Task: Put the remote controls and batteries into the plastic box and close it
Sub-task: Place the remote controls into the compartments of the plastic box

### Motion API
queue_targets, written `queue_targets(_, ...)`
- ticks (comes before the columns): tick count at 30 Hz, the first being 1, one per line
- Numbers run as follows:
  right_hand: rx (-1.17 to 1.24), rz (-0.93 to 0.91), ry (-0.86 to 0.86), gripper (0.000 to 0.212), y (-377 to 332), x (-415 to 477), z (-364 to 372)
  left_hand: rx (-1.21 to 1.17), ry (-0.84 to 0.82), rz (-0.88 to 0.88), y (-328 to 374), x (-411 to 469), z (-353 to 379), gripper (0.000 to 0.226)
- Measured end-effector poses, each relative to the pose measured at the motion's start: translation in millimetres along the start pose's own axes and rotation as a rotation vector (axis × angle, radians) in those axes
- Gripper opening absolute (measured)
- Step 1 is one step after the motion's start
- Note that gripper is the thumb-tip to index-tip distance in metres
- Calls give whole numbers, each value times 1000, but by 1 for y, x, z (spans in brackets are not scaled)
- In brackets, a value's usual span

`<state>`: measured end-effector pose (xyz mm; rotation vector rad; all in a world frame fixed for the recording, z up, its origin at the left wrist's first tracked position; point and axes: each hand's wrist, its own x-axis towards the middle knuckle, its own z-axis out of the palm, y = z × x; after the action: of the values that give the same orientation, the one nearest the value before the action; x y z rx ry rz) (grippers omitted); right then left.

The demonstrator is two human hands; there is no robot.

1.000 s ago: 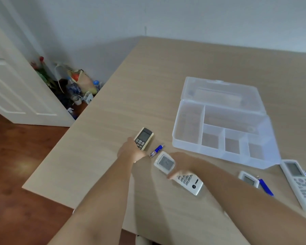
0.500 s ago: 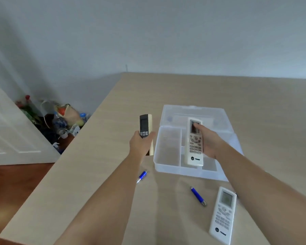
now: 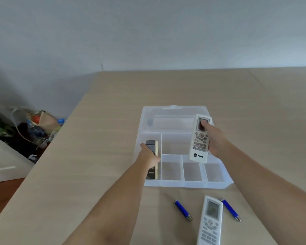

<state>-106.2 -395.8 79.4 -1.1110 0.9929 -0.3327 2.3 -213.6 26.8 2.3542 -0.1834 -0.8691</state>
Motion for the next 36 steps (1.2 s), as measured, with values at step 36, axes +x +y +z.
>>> queue_targets(36,-1466,-359,-475,41,-1,62,43,628,-78,183,41,13,8,21)
